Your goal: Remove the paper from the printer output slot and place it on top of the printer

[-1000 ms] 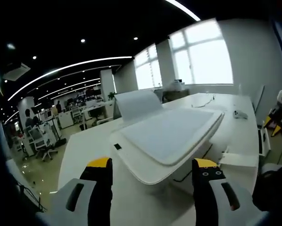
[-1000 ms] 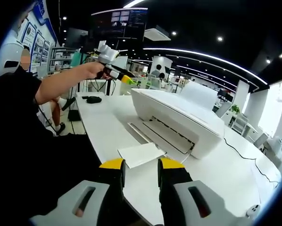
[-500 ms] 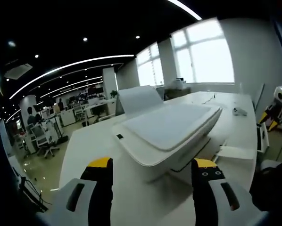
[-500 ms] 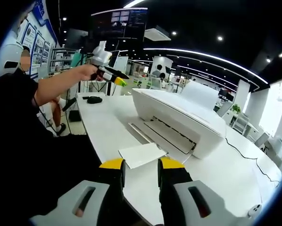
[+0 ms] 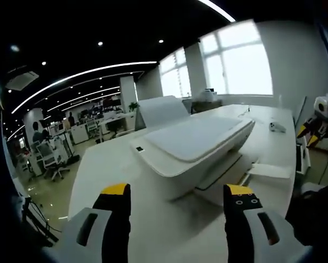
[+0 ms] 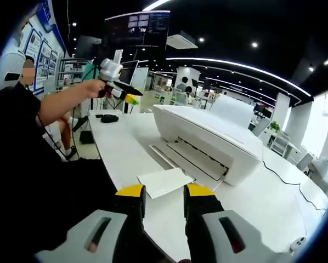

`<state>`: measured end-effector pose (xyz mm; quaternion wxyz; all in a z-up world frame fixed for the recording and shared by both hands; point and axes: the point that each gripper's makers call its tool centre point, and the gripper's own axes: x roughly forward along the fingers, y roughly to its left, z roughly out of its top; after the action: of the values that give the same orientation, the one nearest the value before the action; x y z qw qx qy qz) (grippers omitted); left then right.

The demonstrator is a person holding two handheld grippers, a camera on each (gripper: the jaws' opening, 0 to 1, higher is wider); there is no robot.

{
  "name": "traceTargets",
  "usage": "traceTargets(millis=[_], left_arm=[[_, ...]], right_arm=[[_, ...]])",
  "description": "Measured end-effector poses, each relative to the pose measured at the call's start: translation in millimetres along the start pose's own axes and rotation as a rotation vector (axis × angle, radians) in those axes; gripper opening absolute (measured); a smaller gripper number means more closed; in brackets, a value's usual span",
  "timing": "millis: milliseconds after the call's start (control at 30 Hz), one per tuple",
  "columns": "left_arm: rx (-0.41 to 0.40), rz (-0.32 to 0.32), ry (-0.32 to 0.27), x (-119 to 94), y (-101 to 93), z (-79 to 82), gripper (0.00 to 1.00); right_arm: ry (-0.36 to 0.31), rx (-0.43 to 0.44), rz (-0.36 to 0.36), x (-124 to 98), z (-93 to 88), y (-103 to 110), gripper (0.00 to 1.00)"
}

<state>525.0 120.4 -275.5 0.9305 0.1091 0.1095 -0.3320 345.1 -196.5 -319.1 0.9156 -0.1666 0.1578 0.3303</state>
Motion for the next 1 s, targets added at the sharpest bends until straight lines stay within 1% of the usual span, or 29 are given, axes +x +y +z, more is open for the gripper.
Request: traceTargets(millis=[233,400,533,700,833,933,1000], left_arm=[[-0.012,0.002,-0.009,-18.5,1.4,-6.6,0.75],[-0.018,0.01,-0.014,-28.0,0.6,-11.8,0.75],[-0.023,0.007,-0.013,-36.5,-4.5,-16.7,0.76],[-0.024,0.0,-0.024,-48.6,-12.3,-21.0,0.78],[-0.037,0.008,-0.038,-55.9,-11.8,-23.2,0.78],[-0.053,0.011,-0.039,-58.1,-10.6,-28.8,0.78],[-0.063,0.01,-0.029,-58.9,-10.5,-35.2,0.78]], right_arm=[[-0.016,0.011,-0.014,-4.3,2.2,-3.4,0.24],[-0.022,0.018,-0.011,-3.1,1.3,-1.1,0.24],[-0.033,0.015,-0.012,-3.4,2.9,0.4,0.25],[-0.021,0.007,-0.018,-3.3,-0.6,-1.1,0.25],[-0.023,0.0,-0.016,-4.0,-0.2,-0.6,0.25],[-0.027,0.006,-0.02,-4.0,-0.8,-1.6,0.26],[-0.026,0.007,-0.021,-3.5,-2.4,-1.8,0.26]])
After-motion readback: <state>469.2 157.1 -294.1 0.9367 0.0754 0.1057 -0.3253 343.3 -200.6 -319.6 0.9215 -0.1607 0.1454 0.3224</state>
